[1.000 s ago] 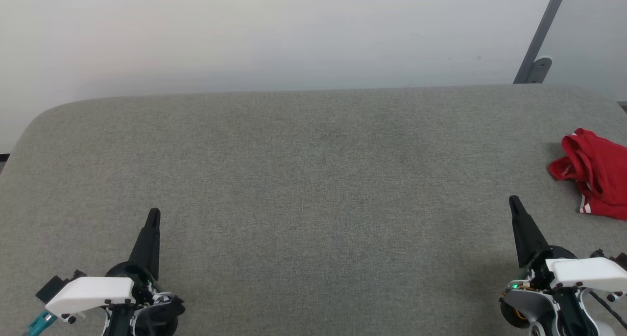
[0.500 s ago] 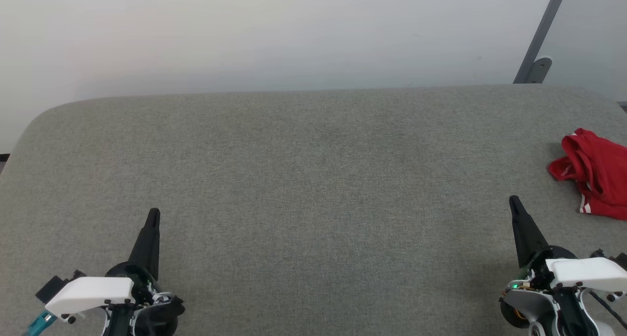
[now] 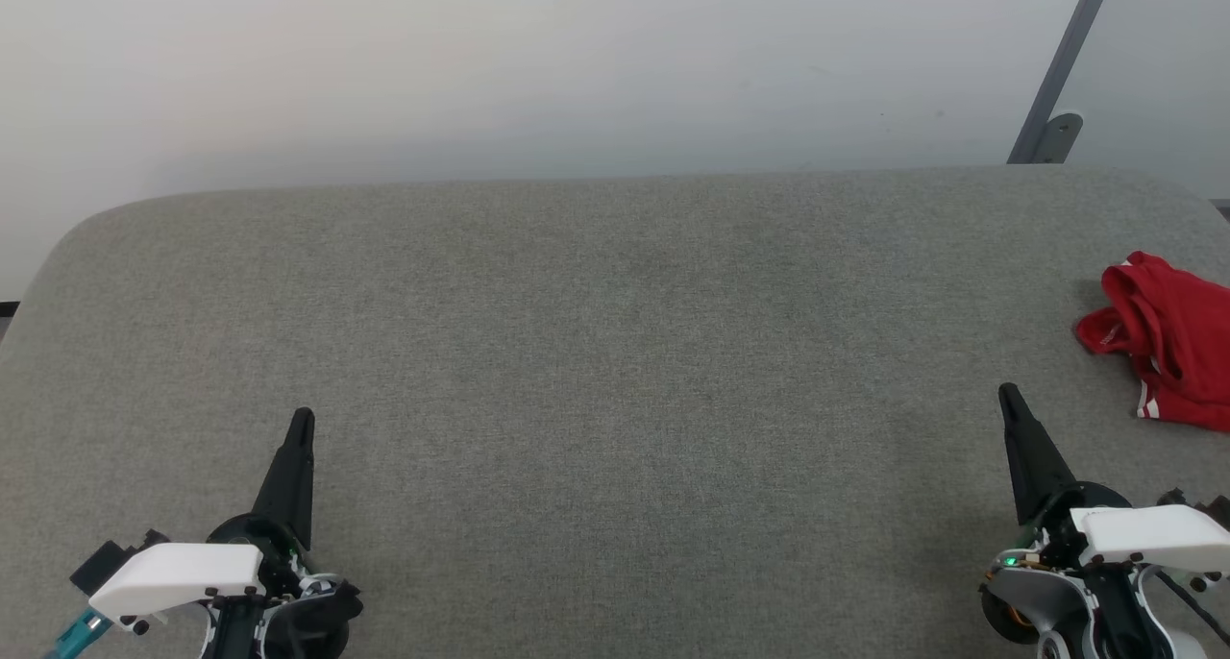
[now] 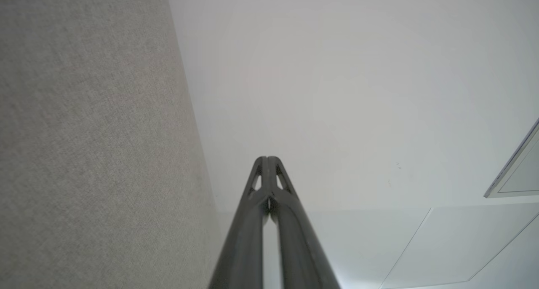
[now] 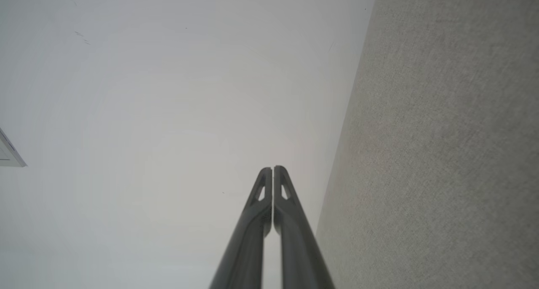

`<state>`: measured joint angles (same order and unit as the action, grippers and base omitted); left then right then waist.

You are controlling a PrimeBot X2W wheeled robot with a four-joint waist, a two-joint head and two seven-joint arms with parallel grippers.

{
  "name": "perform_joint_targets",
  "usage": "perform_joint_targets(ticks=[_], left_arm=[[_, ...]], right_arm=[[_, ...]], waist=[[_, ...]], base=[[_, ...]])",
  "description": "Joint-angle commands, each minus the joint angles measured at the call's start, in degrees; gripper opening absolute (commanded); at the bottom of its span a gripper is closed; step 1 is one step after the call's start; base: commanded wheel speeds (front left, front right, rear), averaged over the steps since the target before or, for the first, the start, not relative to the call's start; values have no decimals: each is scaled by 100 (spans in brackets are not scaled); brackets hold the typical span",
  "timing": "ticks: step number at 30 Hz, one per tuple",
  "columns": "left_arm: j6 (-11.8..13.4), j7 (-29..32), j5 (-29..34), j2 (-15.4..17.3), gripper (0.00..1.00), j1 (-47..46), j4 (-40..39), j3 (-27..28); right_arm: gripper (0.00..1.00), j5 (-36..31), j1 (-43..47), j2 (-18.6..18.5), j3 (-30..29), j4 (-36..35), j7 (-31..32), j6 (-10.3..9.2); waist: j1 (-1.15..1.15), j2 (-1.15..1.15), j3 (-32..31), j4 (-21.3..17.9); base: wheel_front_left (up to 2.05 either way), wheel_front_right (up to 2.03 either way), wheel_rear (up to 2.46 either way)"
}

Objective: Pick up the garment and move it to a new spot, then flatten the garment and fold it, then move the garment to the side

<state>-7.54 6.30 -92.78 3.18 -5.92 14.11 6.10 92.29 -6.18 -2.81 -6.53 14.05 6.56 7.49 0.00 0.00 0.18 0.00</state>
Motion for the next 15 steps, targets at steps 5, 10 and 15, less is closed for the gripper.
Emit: perform_joint_targets(ticks=[5, 10, 15], left_arm=[[10, 13, 18, -13, 0, -76, 1, 26], [10, 16, 21, -14, 0, -77, 1, 29], [10, 19, 24, -15, 0, -77, 1, 31]], right_arm=[[0, 23, -27, -14, 6, 4, 9, 0], [0, 23, -27, -14, 5, 5, 9, 0], [0, 23, -27, -14, 5, 5, 9, 0]], waist=[[0, 0, 0, 0], [0, 0, 0, 0], [0, 0, 0, 0]], base=[[0, 0, 0], [0, 0, 0], [0, 0, 0]])
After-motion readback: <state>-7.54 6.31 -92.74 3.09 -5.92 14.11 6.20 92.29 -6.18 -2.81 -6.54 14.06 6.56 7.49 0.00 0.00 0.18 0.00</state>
